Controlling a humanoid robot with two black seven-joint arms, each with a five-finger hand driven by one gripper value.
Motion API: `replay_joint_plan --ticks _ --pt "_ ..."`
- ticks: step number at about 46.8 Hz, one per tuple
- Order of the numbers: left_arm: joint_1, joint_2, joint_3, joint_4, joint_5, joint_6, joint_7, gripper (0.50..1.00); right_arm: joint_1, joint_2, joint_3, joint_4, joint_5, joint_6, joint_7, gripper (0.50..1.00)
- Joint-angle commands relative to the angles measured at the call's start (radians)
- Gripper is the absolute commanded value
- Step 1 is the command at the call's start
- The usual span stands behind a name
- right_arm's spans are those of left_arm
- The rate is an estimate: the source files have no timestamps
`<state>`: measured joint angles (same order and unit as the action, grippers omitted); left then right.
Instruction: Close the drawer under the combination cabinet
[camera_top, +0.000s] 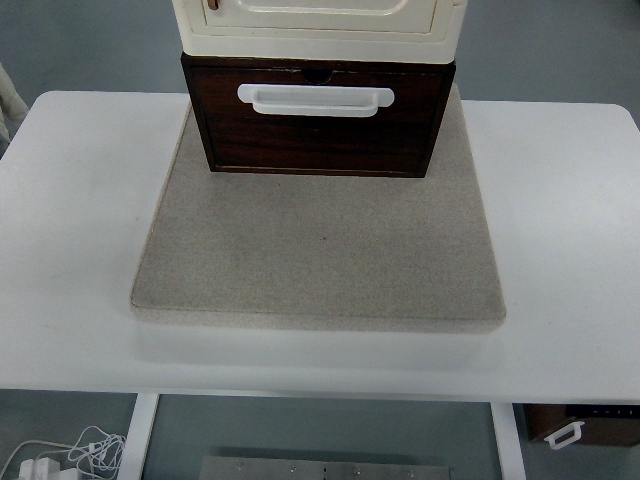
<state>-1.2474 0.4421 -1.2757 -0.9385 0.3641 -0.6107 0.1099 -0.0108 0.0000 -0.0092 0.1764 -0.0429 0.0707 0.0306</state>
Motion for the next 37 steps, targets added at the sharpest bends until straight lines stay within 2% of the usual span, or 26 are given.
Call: replay_joint_plan --ticks 1,5,7,11,18,22,37 --pt "-0.015 0.001 -0.033 0.033 -0.024 0.0 -0.01 0.999 0.0 0.0 0.0 0.0 0.0 0.001 0.0 0.952" --pt "-0.038 0.003 -0.059 0.052 -0.053 0.005 -0.013 0.999 0.0 0.0 0.0 0.0 0.0 0.001 0.0 0.952" --pt "-0.043 0.004 -0.065 0.064 -0.062 0.037 -0.013 0.999 0.0 0.0 0.0 0.0 0.0 0.0 0.0 0.952" --pt "-0.063 0.016 -0.065 0.09 -0.074 0.127 -0.013 0.999 0.0 0.0 0.0 0.0 0.0 0.0 0.0 0.952" --pt "-0.092 0.017 -0.06 0.152 -0.097 0.336 -0.004 0.999 0.0 0.0 0.0 0.0 0.0 0.0 0.0 0.952" --pt "-0.101 0.018 -0.057 0.19 -0.135 0.402 -0.003 0.999 0.0 0.0 0.0 0.0 0.0 0.0 0.0 0.952" --pt "-0.093 0.032 -0.047 0.369 -0.18 0.488 0.019 0.999 -0.001 0.0 0.002 0.0 0.002 0.0 0.0 0.952"
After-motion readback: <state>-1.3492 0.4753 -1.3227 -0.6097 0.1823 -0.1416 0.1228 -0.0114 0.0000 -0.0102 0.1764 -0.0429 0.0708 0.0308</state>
